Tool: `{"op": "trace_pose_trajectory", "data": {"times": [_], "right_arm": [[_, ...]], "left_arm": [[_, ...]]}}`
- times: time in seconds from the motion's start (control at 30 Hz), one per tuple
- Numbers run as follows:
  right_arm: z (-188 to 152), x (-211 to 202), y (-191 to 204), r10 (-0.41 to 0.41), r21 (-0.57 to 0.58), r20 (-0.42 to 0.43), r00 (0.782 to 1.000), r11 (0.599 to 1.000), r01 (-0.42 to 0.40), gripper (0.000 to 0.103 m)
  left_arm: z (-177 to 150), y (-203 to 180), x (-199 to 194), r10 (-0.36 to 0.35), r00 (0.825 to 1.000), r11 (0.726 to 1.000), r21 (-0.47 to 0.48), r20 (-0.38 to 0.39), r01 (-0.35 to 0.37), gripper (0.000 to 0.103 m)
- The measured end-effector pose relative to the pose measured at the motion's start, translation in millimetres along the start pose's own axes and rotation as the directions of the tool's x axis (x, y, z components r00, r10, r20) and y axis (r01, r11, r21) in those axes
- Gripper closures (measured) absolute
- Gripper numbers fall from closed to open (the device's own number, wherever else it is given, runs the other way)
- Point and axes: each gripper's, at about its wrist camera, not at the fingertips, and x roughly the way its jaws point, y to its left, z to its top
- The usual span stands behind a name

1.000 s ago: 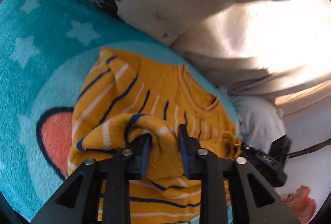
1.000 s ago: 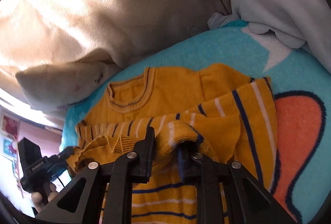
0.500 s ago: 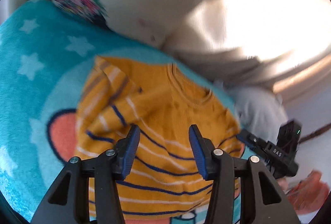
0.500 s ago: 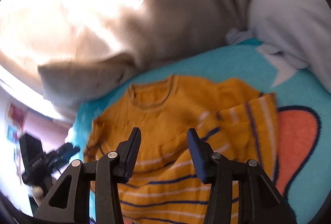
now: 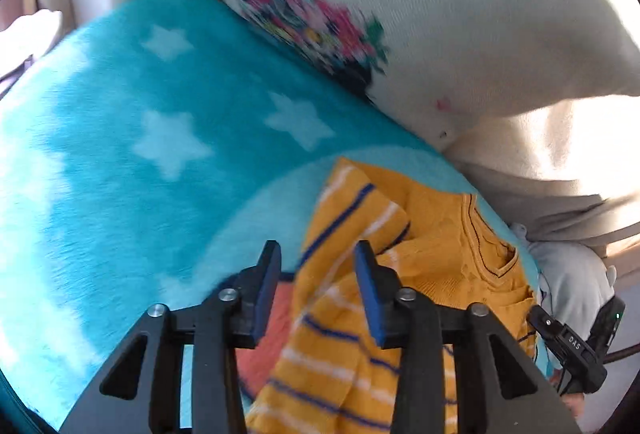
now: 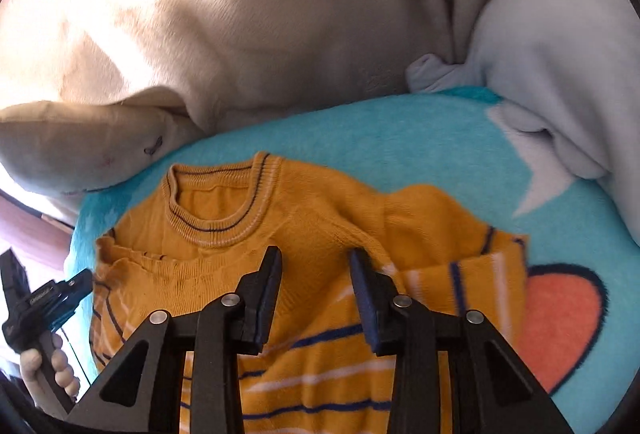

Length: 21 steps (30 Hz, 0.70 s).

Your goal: Fold small clothes

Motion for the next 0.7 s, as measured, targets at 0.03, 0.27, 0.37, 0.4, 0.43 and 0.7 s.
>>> {"op": "trace_pose_trajectory", "data": {"times": [0.03, 0.27, 0.37, 0.4, 0.43, 0.7], "right_arm": [[-4.4, -10.6, -1.1, -0.018, -0.002, 0.021, 1.000, 1.000, 0.018, 0.064], [-48.9, -44.3, 26.9, 0.023, -0.104, 0.044, 0.999, 0.994, -0.018, 0.055], [-67.7, -26.0, 17.0, 0.010, -0.104, -0.050, 0.999, 0.994, -0.016, 0.055], [-69.5, -22.7, 10.4, 0.006, -0.089, -0.057, 0.998, 0.996, -0.011, 0.055], [-69.5, -21.9, 0.6, 0.019, -0.062, -0.058, 0.998, 0.998, -0.022, 0.058], [-62.5, -70.4, -41.5, -0.092, 0.035, 0.075, 0.993, 0.995, 0.089, 0.054]], "left_arm": [[-4.5, 3.3, -11.4, -0.001, 1.000, 1.000, -0.008, 0.004, 0.001, 0.067], [-56.7, -27.4, -41.1, -0.027, 0.999, 0.991, 0.131, 0.021, 0.025, 0.051], [-69.9, -12.0, -18.5, 0.047, 0.999, 0.994, 0.104, -0.027, -0.044, 0.051], [-72.9, -5.6, -10.6, 0.084, 0.996, 0.994, 0.078, -0.035, -0.081, 0.051], [-73.5, 6.9, -8.1, 0.118, 0.992, 0.992, 0.049, -0.045, -0.116, 0.051], [-83.9, 45.7, -67.8, 0.183, 0.983, 0.983, -0.016, 0.024, -0.183, 0.051]]}}
